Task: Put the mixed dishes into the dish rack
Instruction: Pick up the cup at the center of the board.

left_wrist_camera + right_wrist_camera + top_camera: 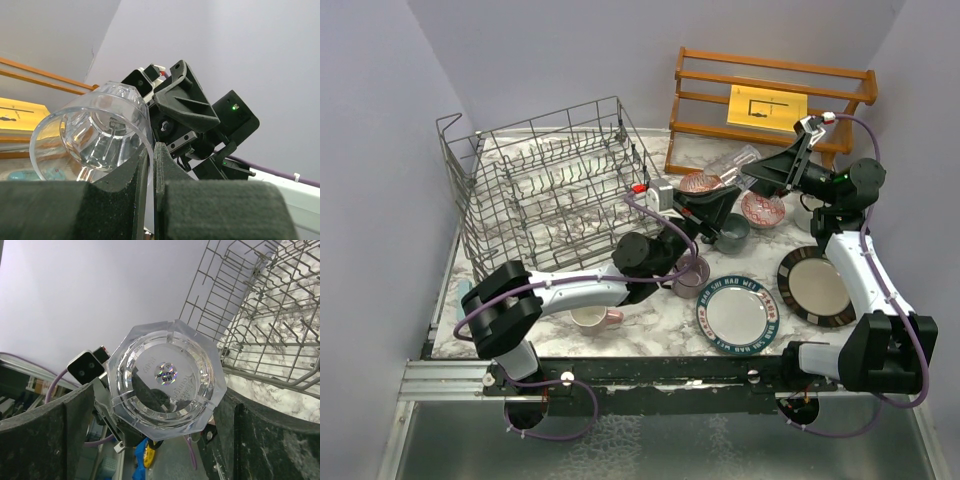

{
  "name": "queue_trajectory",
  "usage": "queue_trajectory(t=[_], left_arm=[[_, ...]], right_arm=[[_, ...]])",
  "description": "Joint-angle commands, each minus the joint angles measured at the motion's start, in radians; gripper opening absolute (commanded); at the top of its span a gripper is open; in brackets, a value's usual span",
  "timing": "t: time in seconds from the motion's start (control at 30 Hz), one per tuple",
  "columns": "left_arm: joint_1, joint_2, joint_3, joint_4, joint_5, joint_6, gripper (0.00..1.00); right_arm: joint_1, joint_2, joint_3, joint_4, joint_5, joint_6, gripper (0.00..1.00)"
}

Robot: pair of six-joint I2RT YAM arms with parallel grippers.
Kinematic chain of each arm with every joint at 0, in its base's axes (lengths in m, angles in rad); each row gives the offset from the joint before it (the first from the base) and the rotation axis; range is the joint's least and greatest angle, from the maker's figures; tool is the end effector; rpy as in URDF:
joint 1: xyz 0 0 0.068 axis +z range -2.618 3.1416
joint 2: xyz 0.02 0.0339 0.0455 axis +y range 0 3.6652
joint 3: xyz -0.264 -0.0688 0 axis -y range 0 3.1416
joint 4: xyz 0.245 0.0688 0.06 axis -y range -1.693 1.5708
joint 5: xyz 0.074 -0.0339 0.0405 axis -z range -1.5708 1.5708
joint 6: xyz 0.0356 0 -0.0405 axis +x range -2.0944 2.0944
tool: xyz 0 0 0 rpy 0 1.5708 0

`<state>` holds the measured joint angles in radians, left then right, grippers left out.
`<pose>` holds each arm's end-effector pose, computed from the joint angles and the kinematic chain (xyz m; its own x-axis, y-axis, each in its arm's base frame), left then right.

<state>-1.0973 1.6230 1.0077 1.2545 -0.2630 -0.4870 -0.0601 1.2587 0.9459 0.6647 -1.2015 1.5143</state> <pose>0.1703 -0.3121 0.3494 -0.1172 -0.7622 -0.6367 0.8027 0.3048 -0.5126 0.2735 0.0168 0.3764 -0.8314 0.4111 -0.3739 -0.3916 0.0440 0.9191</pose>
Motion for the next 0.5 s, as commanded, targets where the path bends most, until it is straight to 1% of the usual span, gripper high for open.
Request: queue_trajectory(t=[0.0,0.13,0.17,0.27,0.33,0.4,0.43,0.47], left_arm=[[-0.006,0.026,0.043,0.042,0.002,0.000,0.00],[-0.007,0.046,0.056,0.043,0.003,0.001,0.00],[-0.006,0.049,0.057,0.043,0.004,0.001,0.00],[-0.006,0.057,0.051,0.042,0.018,-0.003,0.00],[-0.006,0.056,0.041,0.042,0.029,-0.007,0.00],[-0.006,0.053,0.027,0.041,0.038,-0.007,0.00],[-0.006,0.050,0.019,0.044,0.040,-0.008,0.00],[-0.006,0.048,0.011,0.049,0.039,-0.008,0.00]], right_arm=[[0.017,-0.006,0.002,0.045,0.011,-0.001,0.94],[0.019,-0.006,0.003,0.042,0.013,-0.006,0.84],[0.020,-0.005,0.004,0.043,0.013,-0.008,0.80],[0.018,-0.004,0.002,0.056,0.016,-0.008,0.62],[0.019,-0.002,-0.003,0.068,0.020,-0.006,0.53],[0.019,-0.002,-0.012,0.090,0.023,0.004,0.52],[0.019,-0.001,-0.018,0.109,0.027,0.015,0.54],[0.019,0.000,-0.024,0.124,0.030,0.028,0.60]])
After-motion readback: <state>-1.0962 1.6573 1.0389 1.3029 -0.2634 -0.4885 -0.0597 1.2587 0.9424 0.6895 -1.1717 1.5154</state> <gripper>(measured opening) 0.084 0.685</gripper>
